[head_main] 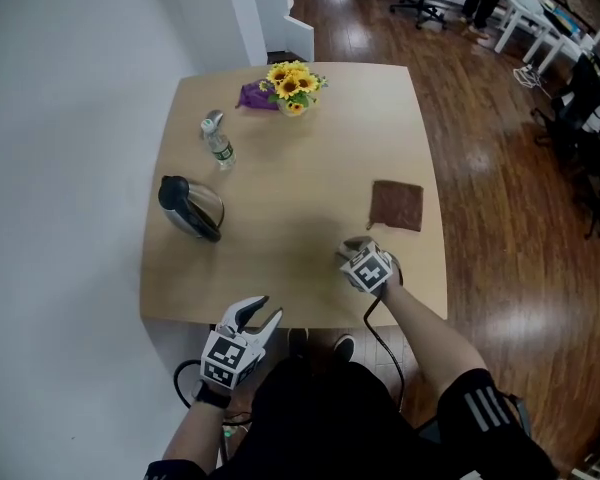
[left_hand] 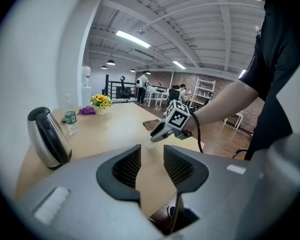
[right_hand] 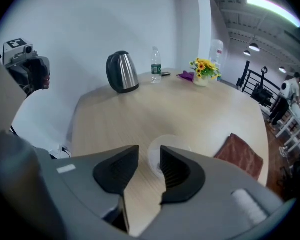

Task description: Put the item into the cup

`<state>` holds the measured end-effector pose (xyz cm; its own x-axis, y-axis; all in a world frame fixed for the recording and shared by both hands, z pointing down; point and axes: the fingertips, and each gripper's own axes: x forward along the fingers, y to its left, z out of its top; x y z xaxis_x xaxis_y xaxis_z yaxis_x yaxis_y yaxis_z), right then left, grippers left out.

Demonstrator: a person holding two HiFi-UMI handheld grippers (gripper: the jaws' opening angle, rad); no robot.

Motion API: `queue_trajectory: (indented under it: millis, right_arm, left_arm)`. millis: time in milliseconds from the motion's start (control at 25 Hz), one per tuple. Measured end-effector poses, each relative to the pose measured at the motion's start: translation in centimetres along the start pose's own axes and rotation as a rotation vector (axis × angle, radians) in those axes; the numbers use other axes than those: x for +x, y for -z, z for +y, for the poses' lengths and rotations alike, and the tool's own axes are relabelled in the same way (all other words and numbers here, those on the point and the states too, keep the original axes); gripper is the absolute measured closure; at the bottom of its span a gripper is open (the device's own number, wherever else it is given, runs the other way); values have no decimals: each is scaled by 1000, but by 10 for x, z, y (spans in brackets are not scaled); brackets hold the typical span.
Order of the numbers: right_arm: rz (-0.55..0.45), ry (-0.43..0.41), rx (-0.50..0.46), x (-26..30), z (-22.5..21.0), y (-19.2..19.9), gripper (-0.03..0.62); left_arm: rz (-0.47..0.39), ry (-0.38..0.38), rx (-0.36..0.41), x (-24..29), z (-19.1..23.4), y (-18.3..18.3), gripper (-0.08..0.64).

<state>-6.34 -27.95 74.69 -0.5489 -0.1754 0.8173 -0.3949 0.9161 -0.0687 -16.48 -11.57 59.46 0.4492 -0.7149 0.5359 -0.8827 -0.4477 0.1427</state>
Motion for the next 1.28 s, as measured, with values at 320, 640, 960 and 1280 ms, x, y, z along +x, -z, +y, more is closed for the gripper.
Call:
queue_trajectory:
  millis: [320,640,960,1280]
  right_arm:
    - [-200,-23,42,-60,9,-39,449]
    - [-335,-88,61,-132,40,-32,532]
    - [-448,-102,160,-199,64,3,584]
    - [-551,-74,309,-250,97,39,584]
  left_arm:
    - [-47,-15,25,6,-7,-22,423]
    - [-67,-32,37,16,-37,-33,423]
    - [-69,3,65,8,-93,-31,423]
    - [-89,43,73,-26,-120,-18,423]
